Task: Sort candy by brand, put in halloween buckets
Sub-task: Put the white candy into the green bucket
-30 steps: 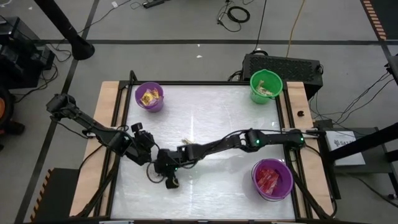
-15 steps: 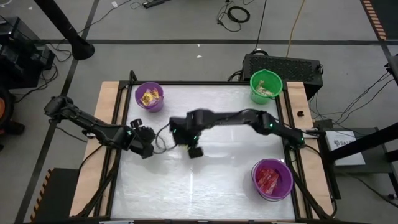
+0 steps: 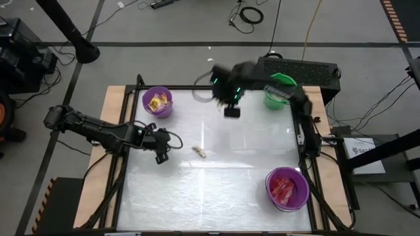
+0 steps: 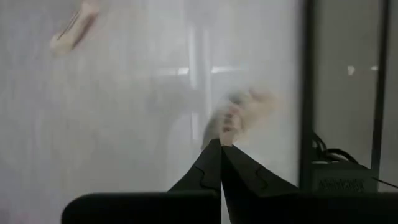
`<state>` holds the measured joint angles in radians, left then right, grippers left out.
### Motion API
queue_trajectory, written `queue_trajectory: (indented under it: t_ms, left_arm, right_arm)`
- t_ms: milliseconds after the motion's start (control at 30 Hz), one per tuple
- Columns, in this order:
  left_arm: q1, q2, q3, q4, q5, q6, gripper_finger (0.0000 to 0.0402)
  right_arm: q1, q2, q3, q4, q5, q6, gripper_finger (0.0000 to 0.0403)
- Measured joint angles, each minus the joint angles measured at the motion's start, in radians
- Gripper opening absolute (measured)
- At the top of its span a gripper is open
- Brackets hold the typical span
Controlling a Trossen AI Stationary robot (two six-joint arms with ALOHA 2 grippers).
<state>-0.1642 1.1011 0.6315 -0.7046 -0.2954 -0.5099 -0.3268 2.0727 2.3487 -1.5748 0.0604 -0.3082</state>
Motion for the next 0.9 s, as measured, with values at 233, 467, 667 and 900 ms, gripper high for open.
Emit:
queue_trajectory:
  t_ms: [233,467,667,900]
  left_arm:
    - [0.165,-0.013,0.014,0.019,0.066,0.02,0.0191]
    - [0.401,-0.023,0.031,0.106,0.083,0.114,0.0191]
    - [0.612,-0.023,0.031,0.277,0.158,0.154,0.0191]
    - [0.742,-0.023,0.031,0.404,0.219,0.146,0.0191]
  right_arm:
    - [-0.214,-0.205,-0.137,0.007,-0.007,-0.052,0.0]
    - [-0.378,-0.417,-0.423,0.051,-0.009,-0.043,0.0]
    - [-0.458,-0.585,-0.765,0.228,-0.006,-0.045,0.0]
    - [-0.528,-0.676,-1.024,0.354,0.115,-0.014,0.0]
